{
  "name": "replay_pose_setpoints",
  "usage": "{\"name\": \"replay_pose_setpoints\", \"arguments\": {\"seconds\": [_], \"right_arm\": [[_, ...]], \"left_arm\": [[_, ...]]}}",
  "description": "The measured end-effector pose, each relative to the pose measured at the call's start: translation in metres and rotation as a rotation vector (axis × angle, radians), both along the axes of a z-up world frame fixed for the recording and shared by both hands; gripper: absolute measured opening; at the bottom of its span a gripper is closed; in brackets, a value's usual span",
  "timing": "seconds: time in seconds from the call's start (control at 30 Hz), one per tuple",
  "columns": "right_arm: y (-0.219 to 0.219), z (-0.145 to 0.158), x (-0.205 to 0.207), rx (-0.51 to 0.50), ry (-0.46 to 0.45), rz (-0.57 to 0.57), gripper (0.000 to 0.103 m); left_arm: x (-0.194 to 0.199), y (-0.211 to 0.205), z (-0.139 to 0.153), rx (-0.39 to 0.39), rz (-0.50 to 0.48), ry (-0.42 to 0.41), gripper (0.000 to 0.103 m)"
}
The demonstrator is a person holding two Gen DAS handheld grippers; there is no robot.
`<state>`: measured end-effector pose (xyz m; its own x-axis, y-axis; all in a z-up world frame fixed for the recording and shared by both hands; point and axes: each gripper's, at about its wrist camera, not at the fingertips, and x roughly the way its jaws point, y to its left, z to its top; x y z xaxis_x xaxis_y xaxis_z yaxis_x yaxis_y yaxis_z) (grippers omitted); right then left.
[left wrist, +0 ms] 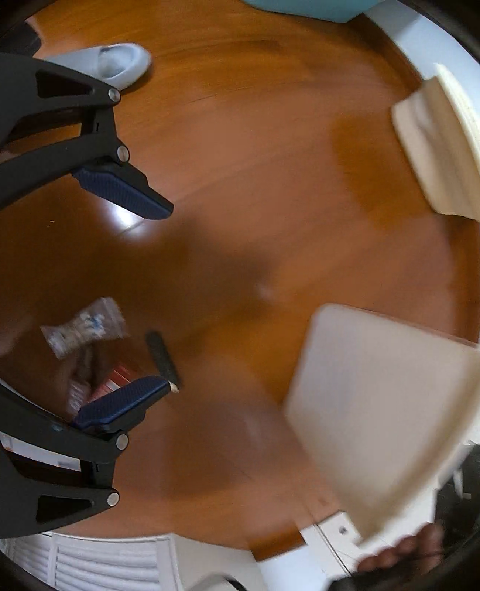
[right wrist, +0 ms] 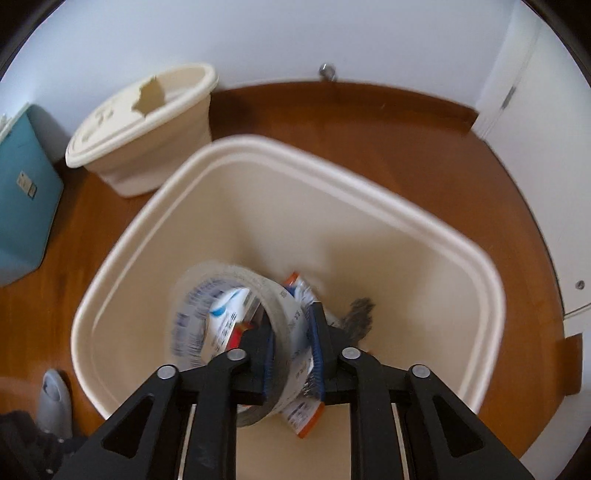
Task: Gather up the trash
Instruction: 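Carry the tape roll into the wastebasket and open the right tool, then grasp the bagged cotton swabs with the left tool while the right tool grasps the red box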
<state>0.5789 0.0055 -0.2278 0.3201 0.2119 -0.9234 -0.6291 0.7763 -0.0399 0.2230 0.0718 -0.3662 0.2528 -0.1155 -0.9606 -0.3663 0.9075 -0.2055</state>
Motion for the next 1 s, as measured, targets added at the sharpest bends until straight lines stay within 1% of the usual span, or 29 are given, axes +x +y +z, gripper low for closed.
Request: {"name": "replay_pose_setpoints", "arguments": {"seconds": [0.07, 0.1, 0.17, 0.27, 0.33, 0.37, 0.43, 0.47, 0.5, 0.53, 0.57, 0.63, 0.67, 0.7, 0.73, 0.77, 0.8, 0.87, 0.9, 0.93, 0.97, 1.0], "right_arm": [[0.002, -0.010, 0.001, -0.008, 0.031, -0.008, 0.028], [0.000, -0.013, -0.001, 0.012, 0.045, -0.012, 0.028], [0.004, -0.010, -0.003, 0.053, 0.029, -0.025, 0.028], [-0.011, 0.016, -0.014, 0.150, -0.053, -0.051, 0.029], [-0.027, 0.037, -0.027, 0.259, -0.100, -0.050, 0.032], [-0.042, 0.048, -0.039, 0.308, -0.132, -0.047, 0.036], [-0.076, 0.066, -0.064, 0.392, -0.208, -0.091, 0.052], [-0.093, 0.070, -0.077, 0.427, -0.222, -0.111, 0.065], [-0.114, 0.072, -0.093, 0.461, -0.233, -0.140, 0.068], [-0.129, 0.071, -0.106, 0.474, -0.237, -0.166, 0.068], [-0.145, 0.067, -0.119, 0.475, -0.233, -0.195, 0.068], [-0.174, 0.052, -0.144, 0.456, -0.208, -0.232, 0.068], [-0.186, 0.042, -0.155, 0.434, -0.197, -0.262, 0.068], [-0.199, 0.025, -0.168, 0.400, -0.157, -0.292, 0.068], [-0.205, 0.014, -0.174, 0.383, -0.134, -0.300, 0.068], [-0.212, -0.005, -0.185, 0.347, -0.100, -0.312, 0.068], [-0.215, -0.017, -0.191, 0.321, -0.075, -0.314, 0.068], [-0.215, -0.047, -0.204, 0.255, -0.001, -0.296, 0.068], [-0.212, -0.055, -0.209, 0.242, 0.013, -0.282, 0.068], [-0.207, -0.061, -0.214, 0.230, 0.019, -0.259, 0.068], [-0.202, -0.067, -0.220, 0.218, 0.021, -0.230, 0.068], [-0.196, -0.074, -0.225, 0.208, 0.030, -0.206, 0.068]], "left_arm": [[-0.010, -0.003, -0.017, -0.030, 0.013, 0.049, 0.087], [-0.015, -0.005, -0.026, -0.048, 0.025, 0.075, 0.087], [-0.024, -0.009, -0.043, -0.092, 0.057, 0.128, 0.087], [-0.036, -0.018, -0.065, -0.126, 0.094, 0.178, 0.087], [-0.041, -0.028, -0.075, -0.141, 0.113, 0.203, 0.087], [-0.044, -0.032, -0.081, -0.152, 0.125, 0.213, 0.087], [-0.050, -0.040, -0.095, -0.168, 0.160, 0.235, 0.087], [-0.052, -0.042, -0.102, -0.172, 0.185, 0.247, 0.087], [-0.053, -0.044, -0.107, -0.174, 0.206, 0.255, 0.087], [-0.054, -0.042, -0.114, -0.178, 0.228, 0.262, 0.087], [-0.053, -0.043, -0.119, -0.189, 0.250, 0.266, 0.087], [-0.051, -0.046, -0.125, -0.205, 0.264, 0.270, 0.087], [-0.049, -0.048, -0.127, -0.197, 0.264, 0.263, 0.087], [-0.047, -0.051, -0.128, -0.176, 0.258, 0.259, 0.087], [-0.046, -0.051, -0.130, -0.166, 0.256, 0.259, 0.087], [-0.045, -0.053, -0.129, -0.139, 0.255, 0.251, 0.087], [-0.045, -0.054, -0.129, -0.123, 0.258, 0.247, 0.087], [-0.043, -0.057, -0.128, -0.109, 0.262, 0.246, 0.087], [-0.043, -0.060, -0.128, -0.104, 0.260, 0.246, 0.087], [-0.043, -0.065, -0.128, -0.090, 0.253, 0.249, 0.084], [-0.042, -0.071, -0.128, -0.074, 0.243, 0.255, 0.076], [-0.039, -0.082, -0.127, -0.054, 0.237, 0.259, 0.071]]}}
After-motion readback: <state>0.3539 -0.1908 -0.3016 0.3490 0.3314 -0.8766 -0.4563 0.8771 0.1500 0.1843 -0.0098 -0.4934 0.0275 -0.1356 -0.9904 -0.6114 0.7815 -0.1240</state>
